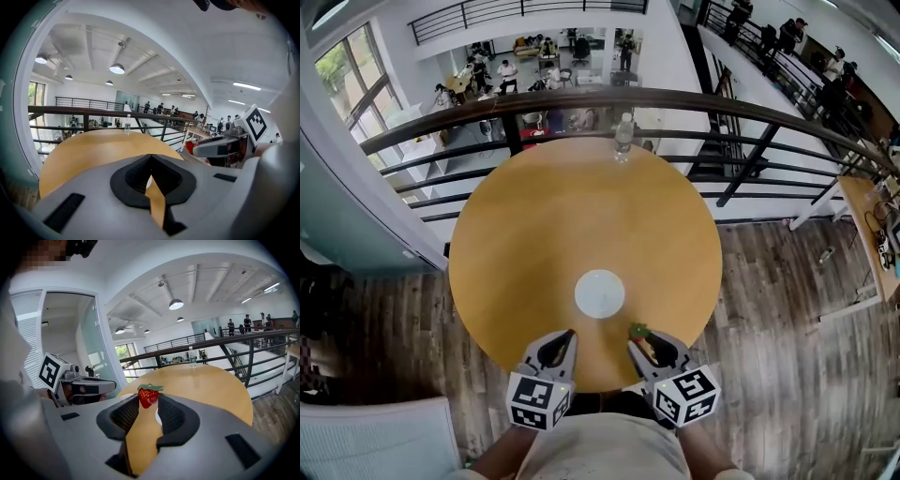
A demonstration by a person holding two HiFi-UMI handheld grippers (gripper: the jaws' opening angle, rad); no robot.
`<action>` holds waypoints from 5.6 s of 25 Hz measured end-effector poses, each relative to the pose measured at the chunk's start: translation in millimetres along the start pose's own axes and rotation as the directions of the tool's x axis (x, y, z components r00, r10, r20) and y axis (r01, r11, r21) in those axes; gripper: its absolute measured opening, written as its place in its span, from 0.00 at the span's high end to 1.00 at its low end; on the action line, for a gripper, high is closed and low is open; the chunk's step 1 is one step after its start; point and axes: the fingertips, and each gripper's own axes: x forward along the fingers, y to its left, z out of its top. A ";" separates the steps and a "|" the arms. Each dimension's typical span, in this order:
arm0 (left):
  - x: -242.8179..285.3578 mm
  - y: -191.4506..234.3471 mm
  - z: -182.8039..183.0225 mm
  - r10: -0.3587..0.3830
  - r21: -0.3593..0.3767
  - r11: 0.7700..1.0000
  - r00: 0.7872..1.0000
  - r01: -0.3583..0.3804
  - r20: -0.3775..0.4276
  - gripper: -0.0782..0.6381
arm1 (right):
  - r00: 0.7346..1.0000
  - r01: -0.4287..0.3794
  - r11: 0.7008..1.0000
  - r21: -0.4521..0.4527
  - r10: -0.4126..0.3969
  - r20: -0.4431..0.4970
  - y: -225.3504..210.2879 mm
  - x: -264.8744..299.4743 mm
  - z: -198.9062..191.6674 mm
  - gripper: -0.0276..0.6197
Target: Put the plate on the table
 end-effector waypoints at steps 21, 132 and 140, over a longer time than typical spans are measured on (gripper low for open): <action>18.1 -0.7 1.4 0.050 -0.077 0.996 0.999 -0.051 -0.018 0.86 | 0.996 -0.066 0.998 -0.024 0.064 -0.068 -24.9 16.0 3.5 0.74; 111.0 95.0 -77.0 0.078 -0.189 0.974 0.970 -0.123 -0.229 0.86 | 0.820 -0.144 0.929 -0.341 -0.081 -0.566 -98.4 232.2 -144.5 0.74; 110.7 94.1 -80.6 0.078 -0.193 0.973 0.970 -0.124 -0.231 0.86 | 0.808 -0.144 0.929 -0.341 -0.089 -0.582 -102.9 233.5 -148.3 0.74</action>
